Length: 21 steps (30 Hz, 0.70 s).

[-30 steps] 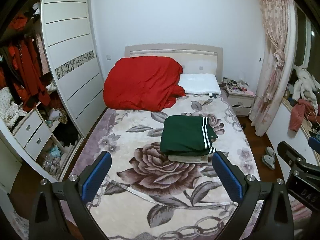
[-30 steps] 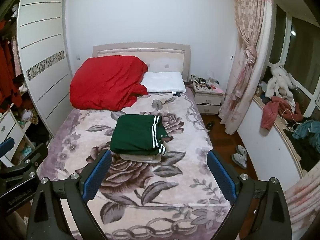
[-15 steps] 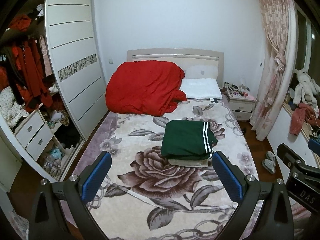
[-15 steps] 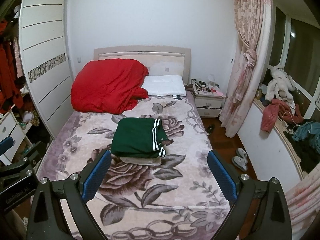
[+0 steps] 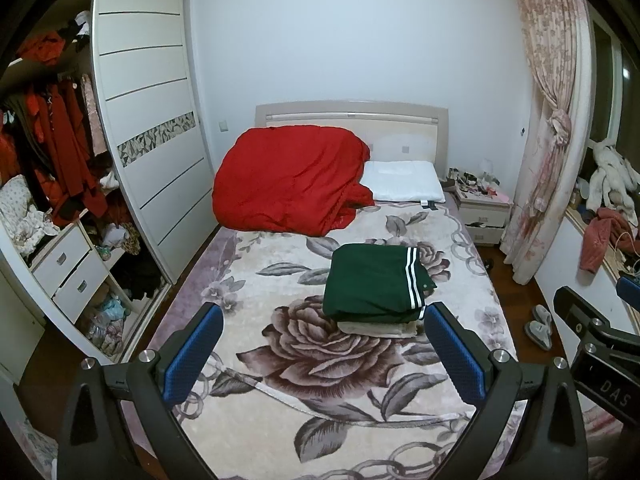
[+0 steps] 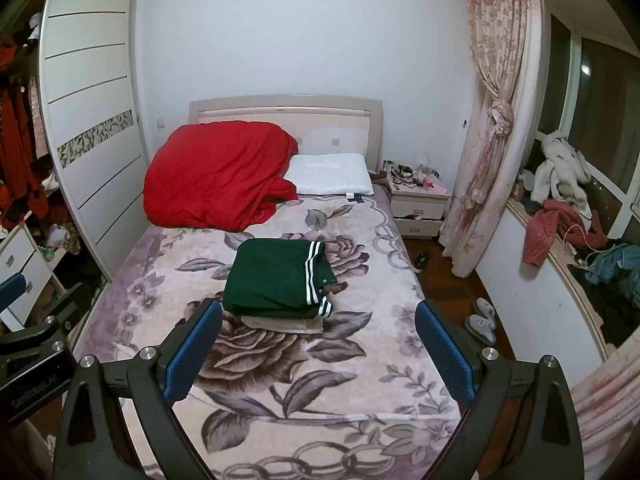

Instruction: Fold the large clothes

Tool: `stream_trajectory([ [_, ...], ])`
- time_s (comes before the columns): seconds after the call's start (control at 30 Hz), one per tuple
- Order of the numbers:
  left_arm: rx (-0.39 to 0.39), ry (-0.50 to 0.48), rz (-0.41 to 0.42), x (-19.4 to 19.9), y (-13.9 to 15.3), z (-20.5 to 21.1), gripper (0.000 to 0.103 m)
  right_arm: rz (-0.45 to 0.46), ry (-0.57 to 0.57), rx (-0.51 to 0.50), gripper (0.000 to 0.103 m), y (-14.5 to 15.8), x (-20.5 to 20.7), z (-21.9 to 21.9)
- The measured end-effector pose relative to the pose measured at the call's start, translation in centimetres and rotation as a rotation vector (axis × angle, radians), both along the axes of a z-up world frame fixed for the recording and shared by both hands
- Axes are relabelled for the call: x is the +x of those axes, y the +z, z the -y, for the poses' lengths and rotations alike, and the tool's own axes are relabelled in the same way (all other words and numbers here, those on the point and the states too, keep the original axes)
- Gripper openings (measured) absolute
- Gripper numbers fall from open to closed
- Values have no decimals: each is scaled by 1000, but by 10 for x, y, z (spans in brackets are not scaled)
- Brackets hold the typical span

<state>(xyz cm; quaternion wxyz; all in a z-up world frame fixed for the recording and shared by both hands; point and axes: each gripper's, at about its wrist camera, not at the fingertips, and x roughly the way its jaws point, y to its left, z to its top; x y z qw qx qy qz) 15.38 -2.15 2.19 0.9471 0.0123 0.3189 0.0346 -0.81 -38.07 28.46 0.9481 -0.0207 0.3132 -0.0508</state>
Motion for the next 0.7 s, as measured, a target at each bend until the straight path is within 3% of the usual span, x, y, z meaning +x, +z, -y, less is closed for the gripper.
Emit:
stream_trajectory([
  [0.7, 10, 7, 2, 0, 4, -3, 103, 7, -15, 5, 99, 2, -10, -10],
])
